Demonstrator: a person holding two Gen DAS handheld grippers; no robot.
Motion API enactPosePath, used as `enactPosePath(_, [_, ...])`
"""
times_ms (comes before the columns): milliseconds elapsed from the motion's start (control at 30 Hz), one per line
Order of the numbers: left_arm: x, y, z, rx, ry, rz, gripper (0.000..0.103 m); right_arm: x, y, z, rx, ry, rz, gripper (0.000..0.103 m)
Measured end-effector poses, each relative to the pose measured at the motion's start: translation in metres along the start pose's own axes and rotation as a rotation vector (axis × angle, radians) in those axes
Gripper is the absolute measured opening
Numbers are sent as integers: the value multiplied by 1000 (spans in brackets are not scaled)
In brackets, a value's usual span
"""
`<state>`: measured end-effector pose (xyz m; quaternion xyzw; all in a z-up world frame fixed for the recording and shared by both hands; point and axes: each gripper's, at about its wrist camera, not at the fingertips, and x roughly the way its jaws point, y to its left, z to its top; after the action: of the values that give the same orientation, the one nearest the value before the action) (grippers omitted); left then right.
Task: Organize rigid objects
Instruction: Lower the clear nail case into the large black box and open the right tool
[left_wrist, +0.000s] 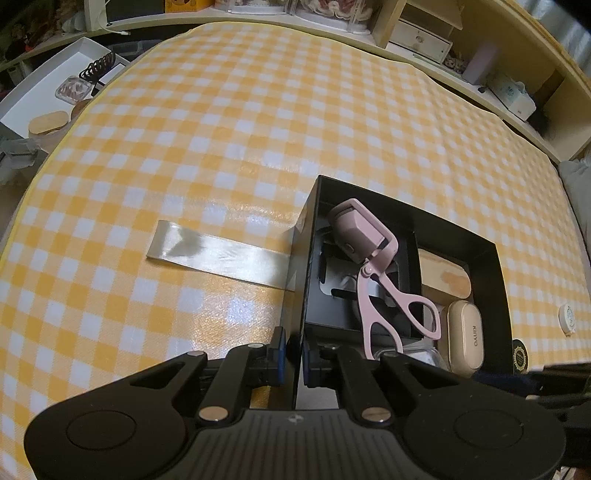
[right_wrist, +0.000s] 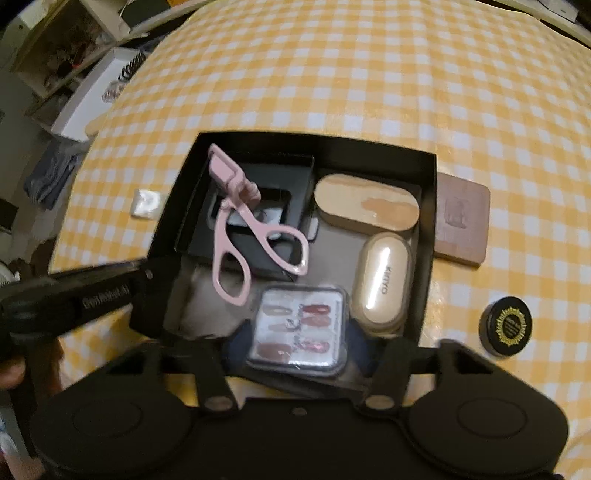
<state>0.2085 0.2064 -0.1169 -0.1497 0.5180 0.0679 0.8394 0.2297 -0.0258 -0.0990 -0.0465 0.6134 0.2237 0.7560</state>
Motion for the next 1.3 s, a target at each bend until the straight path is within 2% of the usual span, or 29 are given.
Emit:
enactPosePath(33, [0, -1, 0, 1, -1, 0, 8, 3, 0, -2, 0, 15, -6, 38])
enactPosePath(133, [0, 0, 0, 0, 1, -1, 8, 9, -4, -8, 20, 37, -7, 38])
enactPosePath(167, [0, 0, 0, -1, 0, -1, 8, 10, -5, -8, 42, 39, -3, 39])
enactPosePath(267, [0, 0, 0, 0, -1, -1, 8, 13, -8, -7, 105, 52, -7, 49])
enactPosePath(467, [-1, 0, 0, 1, 0, 0, 8, 25, -8, -7, 184, 65, 74, 52])
enactPosePath(600, [-2, 0, 0, 5, -2, 4, 8, 26, -9, -8, 174, 49, 84, 52])
enactPosePath(733, [-2, -1, -1, 3, -2, 3, 8, 28, -12, -8, 235, 67, 213, 47])
enactPosePath(833, [-2, -1, -1, 5, -2, 6, 8, 31, -9, -9, 248, 56, 250, 47])
enactPosePath(1000, [-2, 0, -1, 4, -2, 7, 8, 38, -8, -13, 305, 28, 372, 47])
enactPosePath(1167, [-2, -2, 0, 9, -2, 15, 7, 37, -10, -16, 304, -13, 389, 47])
enactPosePath(1200, [-2, -2, 0, 9, -2, 17, 7, 36, -11, -16, 305, -21, 391, 45])
enactPosePath(1233, [-2, -3, 0, 10, -2, 20, 7, 37, -9, -15, 299, -27, 389, 39])
enactPosePath(1300, [-2, -2, 0, 12, -2, 23, 7, 39, -3, -14, 270, -30, 365, 37])
